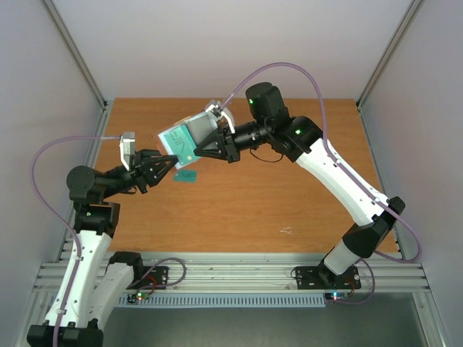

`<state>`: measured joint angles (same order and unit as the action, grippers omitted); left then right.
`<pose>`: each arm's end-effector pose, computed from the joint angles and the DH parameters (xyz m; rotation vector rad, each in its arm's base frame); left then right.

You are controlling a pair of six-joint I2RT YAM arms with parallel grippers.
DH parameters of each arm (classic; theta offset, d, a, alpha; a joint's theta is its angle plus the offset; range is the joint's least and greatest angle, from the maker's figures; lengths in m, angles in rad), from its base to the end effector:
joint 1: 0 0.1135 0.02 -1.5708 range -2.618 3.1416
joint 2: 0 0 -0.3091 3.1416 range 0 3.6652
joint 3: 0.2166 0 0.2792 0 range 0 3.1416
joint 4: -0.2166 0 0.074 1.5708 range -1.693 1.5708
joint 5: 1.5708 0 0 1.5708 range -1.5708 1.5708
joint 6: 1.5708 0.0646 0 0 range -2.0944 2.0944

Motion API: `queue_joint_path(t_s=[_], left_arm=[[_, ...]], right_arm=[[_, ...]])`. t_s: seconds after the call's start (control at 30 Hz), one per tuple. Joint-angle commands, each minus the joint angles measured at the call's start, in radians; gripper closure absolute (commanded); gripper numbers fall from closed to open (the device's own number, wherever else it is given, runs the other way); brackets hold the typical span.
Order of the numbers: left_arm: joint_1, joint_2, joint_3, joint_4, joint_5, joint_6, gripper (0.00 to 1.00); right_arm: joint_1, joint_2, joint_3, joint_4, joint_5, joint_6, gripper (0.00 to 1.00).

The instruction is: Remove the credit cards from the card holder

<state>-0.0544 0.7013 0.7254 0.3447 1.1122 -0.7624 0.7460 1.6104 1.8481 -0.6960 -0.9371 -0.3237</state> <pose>0.1473 -0.0660 0.4165 0.5789 1.4392 -1.3213 0.2465 0.2987 0.4952 -1.5099 1.3541 1.2095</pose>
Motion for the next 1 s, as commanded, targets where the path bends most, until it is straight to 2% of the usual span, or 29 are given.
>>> queue_joint_path(t_s=[0.0,0.1,0.27,0.57,0.97], left_arm=[[-0.001,0.007,-0.012,0.097,0.012,-0.028,0.75],[-0.001,0.005,-0.014,0.095,0.015,-0.029,0.79],[-0.002,0.003,-0.015,0.076,0.008,-0.019,0.99],[0.0,0.004,-0.016,0.04,-0.015,-0.007,1.0],[-0.001,0.001,-0.013,0.013,-0.021,0.005,1.0]], right_arm=[[-0.007,-0.039,-0.001,0.027,0.002,0.005,0.99],[-0.013,-0.042,-0.001,0.017,0.006,0.001,0.99],[-0.014,-0.046,0.001,-0.007,0.02,-0.019,0.99],[-0.064,-0.078,-0.018,-0.05,0.045,-0.041,0.99],[-0.065,-0.086,-0.016,-0.063,0.052,-0.039,0.99]])
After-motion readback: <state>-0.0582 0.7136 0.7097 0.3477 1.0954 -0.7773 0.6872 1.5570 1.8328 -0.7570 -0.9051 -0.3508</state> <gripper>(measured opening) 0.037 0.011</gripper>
